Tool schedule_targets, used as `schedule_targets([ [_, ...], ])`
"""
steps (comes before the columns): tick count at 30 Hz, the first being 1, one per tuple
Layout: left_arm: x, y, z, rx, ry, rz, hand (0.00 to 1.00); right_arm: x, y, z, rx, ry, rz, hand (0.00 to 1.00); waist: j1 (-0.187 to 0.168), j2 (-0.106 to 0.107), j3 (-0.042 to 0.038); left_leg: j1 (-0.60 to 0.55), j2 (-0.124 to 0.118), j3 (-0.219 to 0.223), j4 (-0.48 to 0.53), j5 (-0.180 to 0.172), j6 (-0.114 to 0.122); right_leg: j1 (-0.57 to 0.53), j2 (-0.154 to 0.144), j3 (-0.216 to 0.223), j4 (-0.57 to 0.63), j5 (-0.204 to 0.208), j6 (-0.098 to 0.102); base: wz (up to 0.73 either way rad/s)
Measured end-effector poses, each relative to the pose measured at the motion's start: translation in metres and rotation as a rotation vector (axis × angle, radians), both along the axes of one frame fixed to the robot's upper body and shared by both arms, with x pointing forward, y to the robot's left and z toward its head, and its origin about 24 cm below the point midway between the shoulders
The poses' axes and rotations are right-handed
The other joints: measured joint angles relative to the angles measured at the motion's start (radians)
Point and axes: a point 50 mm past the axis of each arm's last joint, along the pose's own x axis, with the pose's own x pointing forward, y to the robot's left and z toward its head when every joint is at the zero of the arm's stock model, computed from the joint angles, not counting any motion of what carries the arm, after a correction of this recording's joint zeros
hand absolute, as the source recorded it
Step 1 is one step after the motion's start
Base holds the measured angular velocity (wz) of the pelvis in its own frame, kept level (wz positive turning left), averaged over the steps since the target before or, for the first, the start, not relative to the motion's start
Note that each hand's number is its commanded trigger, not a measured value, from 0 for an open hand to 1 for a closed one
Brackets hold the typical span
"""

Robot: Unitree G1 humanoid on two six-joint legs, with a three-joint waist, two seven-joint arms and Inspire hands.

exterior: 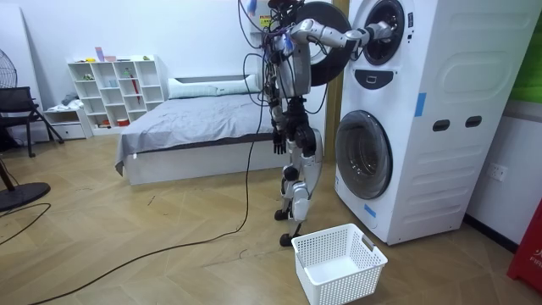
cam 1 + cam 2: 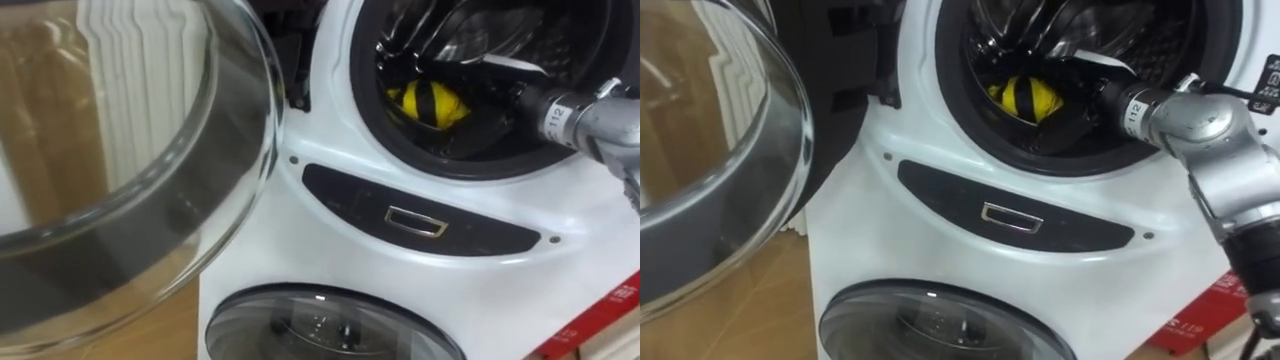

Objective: Pick clothes from washing machine

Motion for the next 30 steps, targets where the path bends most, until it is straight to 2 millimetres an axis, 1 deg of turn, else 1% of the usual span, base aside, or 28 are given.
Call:
schedule_targets([
  [2,-0.001,0.003,0.000,0.006,0.008,0.000,0.00,-0.002,-0.004,-0.006,-0.015,0.004,-0.019,1.00,0.012,-0.001,0.0011,0.011,0.003,-0.002,-0.001,-0.003,-0.001,0.015,0.003,-0.002,-0.001,0.000,0.000,0.07],
  [3,-0.001,0.006,0.001,0.012,0.010,-0.001,0.00,-0.002,-0.007,-0.005,-0.033,-0.014,-0.038,1.00,0.021,-0.001,0.0013,0.015,0.005,-0.002,-0.001,-0.006,-0.003,0.021,0.005,-0.003,-0.001,0.000,0.000,0.00],
  [6,-0.004,0.010,0.002,0.027,0.022,0.001,0.00,-0.001,-0.013,-0.002,-0.066,-0.054,-0.092,1.00,0.031,-0.001,0.0019,0.016,0.008,-0.011,-0.001,-0.010,-0.006,0.032,0.010,-0.016,-0.015,0.000,0.000,0.08],
  [7,-0.004,0.010,0.002,0.029,0.024,0.002,0.00,-0.001,-0.016,-0.001,-0.075,-0.069,-0.115,1.00,0.043,0.001,0.0031,0.016,0.009,-0.012,-0.002,-0.012,-0.008,0.033,0.011,-0.021,-0.018,0.000,0.000,0.05],
  [10,-0.006,0.010,0.001,0.027,0.038,0.007,0.00,0.000,-0.020,0.001,-0.110,-0.090,-0.145,1.00,0.058,0.004,0.0058,0.018,0.011,-0.020,-0.010,-0.013,-0.009,0.034,0.014,-0.026,-0.019,0.000,0.000,0.08],
  [14,-0.009,0.011,0.000,0.026,0.052,0.014,0.00,-0.001,-0.021,0.002,-0.124,-0.100,-0.136,1.00,0.060,0.001,0.0076,0.018,0.010,-0.025,-0.017,-0.013,-0.009,0.034,0.015,-0.028,-0.029,0.000,0.000,0.04],
  [18,0.000,0.010,0.000,0.025,0.028,0.004,0.00,-0.001,-0.021,0.002,-0.127,-0.107,-0.129,1.00,0.058,-0.001,0.0086,0.022,0.010,-0.025,-0.026,-0.014,-0.008,0.033,0.015,-0.026,-0.032,0.000,0.000,0.00],
  [24,0.015,0.010,0.002,0.025,-0.016,-0.010,0.00,-0.001,-0.013,0.008,-0.128,-0.128,-0.102,1.00,0.054,-0.001,0.0086,0.019,0.012,-0.013,-0.030,-0.014,-0.007,0.025,0.014,-0.022,-0.032,0.000,0.000,-0.05],
  [26,0.017,0.010,0.003,0.026,-0.024,-0.013,0.00,-0.002,-0.012,0.009,-0.130,-0.134,-0.096,1.00,0.053,-0.001,0.0085,0.018,0.012,-0.010,-0.030,-0.015,-0.006,0.022,0.014,-0.020,-0.032,0.000,0.000,-0.06],
  [30,0.017,0.010,0.003,0.033,-0.034,-0.009,0.00,-0.006,-0.002,0.016,-0.166,-0.179,-0.062,1.00,0.044,0.004,0.0097,0.019,0.012,-0.001,-0.031,-0.016,-0.004,0.012,0.014,0.001,-0.032,0.000,0.000,-0.07],
])
